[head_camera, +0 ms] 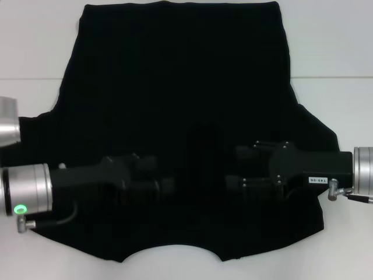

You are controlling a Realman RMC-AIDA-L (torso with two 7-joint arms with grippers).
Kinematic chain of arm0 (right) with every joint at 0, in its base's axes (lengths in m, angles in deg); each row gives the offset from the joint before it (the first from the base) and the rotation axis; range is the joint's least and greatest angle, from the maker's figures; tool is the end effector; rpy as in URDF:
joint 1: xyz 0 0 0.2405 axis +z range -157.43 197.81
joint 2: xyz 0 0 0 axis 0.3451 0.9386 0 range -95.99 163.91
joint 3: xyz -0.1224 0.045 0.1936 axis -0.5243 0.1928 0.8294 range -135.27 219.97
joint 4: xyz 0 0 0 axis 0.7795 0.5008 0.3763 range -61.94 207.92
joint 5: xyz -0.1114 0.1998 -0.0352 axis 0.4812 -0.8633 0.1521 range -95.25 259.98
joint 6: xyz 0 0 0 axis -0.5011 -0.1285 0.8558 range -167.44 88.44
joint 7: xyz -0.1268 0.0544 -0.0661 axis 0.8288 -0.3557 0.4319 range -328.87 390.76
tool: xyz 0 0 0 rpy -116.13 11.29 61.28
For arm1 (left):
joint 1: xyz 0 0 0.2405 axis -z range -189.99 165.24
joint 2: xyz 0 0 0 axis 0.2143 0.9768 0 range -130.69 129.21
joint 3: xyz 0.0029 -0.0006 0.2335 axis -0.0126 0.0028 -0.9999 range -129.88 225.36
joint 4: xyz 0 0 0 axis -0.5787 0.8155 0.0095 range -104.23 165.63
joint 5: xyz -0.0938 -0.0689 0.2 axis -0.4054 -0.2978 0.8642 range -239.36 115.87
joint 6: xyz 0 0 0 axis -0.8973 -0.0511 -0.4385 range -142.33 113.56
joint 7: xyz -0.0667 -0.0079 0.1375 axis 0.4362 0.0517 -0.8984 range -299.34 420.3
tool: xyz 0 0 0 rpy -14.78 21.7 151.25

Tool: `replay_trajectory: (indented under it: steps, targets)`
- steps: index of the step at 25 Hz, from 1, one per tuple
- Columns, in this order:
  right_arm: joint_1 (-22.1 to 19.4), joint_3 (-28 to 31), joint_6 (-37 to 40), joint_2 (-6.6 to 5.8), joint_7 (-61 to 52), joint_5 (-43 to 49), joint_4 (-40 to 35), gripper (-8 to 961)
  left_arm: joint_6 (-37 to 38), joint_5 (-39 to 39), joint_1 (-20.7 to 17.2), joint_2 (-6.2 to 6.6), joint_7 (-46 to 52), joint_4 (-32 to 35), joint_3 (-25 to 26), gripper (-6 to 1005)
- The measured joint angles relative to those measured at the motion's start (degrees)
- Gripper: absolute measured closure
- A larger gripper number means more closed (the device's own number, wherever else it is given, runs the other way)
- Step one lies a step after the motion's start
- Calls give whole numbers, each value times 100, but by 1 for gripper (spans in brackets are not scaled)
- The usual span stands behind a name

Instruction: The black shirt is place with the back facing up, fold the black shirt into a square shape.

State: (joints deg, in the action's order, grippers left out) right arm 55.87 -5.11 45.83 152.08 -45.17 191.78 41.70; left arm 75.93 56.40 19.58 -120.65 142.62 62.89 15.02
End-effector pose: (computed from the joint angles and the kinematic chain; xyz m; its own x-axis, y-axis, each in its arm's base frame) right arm 0.2239 0.3560 -0.0239 0.8270 -0.2821 -0.4862 -0.3720 -0.9232 -0.0971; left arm -0.2568 0.3334 -0.0106 0.6955 0.4535 0.5573 0.5674 -0.8225 -0.0387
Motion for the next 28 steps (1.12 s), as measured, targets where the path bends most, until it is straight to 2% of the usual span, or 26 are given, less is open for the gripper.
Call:
replay_trajectory:
  steps: [3, 8, 12, 16, 28]
  targets:
    - [21, 1, -20, 3, 0, -56, 18, 120, -442, -1, -18, 51, 490, 38, 480, 190]
    - [78, 1, -188, 74, -34, -92, 32, 120, -969, 43, -128, 108, 920, 289, 919, 198]
    - [144, 0, -300, 129, -35, -199, 87, 119, -1121, 62, -219, 108, 989, 538, 972, 204]
    - [198, 0, -341, 145, -35, -342, 154, 119, -1347, 350, -273, 145, 1494, 978, 988, 210]
    - [205, 2, -396, 159, -35, -510, 255, 120, -1986, 1304, -431, 208, 3605, 1786, 1153, 228]
